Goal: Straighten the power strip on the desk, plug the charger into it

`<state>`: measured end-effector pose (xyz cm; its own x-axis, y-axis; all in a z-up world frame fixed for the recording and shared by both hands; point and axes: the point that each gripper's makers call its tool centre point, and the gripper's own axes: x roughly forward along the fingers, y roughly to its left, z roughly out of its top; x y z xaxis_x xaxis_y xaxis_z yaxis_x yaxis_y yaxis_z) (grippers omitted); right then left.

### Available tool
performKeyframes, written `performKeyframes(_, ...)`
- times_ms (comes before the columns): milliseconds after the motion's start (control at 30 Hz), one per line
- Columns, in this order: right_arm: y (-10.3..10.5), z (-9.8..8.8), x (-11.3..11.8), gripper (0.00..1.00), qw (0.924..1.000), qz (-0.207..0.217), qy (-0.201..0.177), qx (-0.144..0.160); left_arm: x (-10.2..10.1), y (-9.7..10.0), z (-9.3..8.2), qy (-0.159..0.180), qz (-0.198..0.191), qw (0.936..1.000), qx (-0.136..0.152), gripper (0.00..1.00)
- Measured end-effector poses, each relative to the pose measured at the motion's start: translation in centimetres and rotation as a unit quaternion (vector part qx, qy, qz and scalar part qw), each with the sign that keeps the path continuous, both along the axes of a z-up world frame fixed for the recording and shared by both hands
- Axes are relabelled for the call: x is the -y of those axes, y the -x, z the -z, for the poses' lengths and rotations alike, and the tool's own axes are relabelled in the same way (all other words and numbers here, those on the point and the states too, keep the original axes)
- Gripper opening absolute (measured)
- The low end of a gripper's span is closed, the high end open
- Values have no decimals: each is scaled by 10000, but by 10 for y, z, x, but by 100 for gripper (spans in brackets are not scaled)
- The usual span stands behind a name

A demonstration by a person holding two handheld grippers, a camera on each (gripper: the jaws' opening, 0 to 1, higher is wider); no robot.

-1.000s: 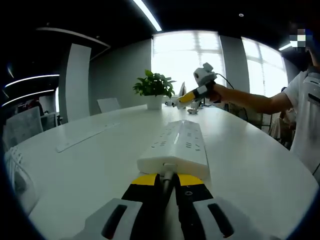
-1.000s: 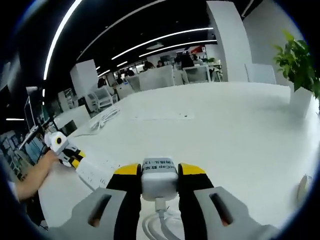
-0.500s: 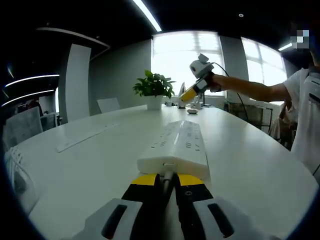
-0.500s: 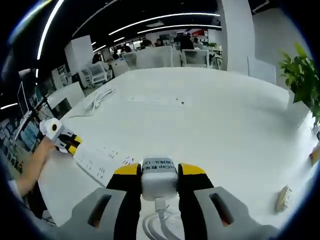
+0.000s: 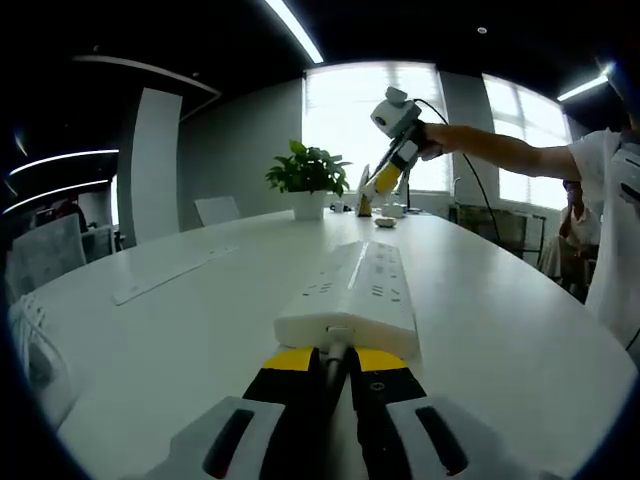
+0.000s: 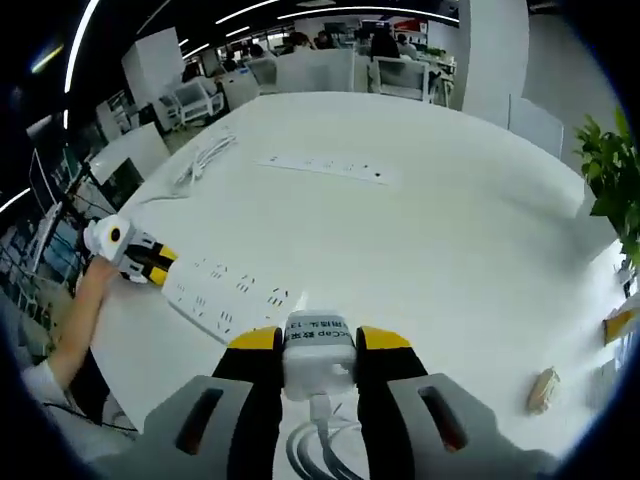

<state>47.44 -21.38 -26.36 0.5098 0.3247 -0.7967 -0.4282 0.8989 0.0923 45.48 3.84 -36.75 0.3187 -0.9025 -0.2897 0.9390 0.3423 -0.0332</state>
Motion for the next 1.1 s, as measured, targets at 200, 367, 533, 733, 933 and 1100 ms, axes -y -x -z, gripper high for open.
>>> performKeyframes(200, 11, -6, -8, 27, 9991, 85, 111, -412, 0, 1, 0, -2, -7, 10000, 1, 16)
performKeyframes(367, 22, 5, -15, 27, 9971, 2, 294, -704, 0, 1, 0, -2, -12, 10000, 2, 16)
performKeyframes(533, 27, 19, -23, 27, 9949, -24, 437, -912, -1, 0, 0, -3, -15, 10000, 3, 16)
performKeyframes(733, 19, 32, -21, 27, 9923, 142, 689, -1017, -1, 0, 0, -12, -21, 10000, 9, 16)
performKeyframes(933, 23, 33, -32, 27, 9915, 60, 697, -1096, -1, 0, 0, -9, -13, 10000, 6, 16)
performKeyframes(1100, 23, 37, -36, 27, 9907, 41, 798, -1100, -1, 0, 0, -9, -12, 10000, 6, 16)
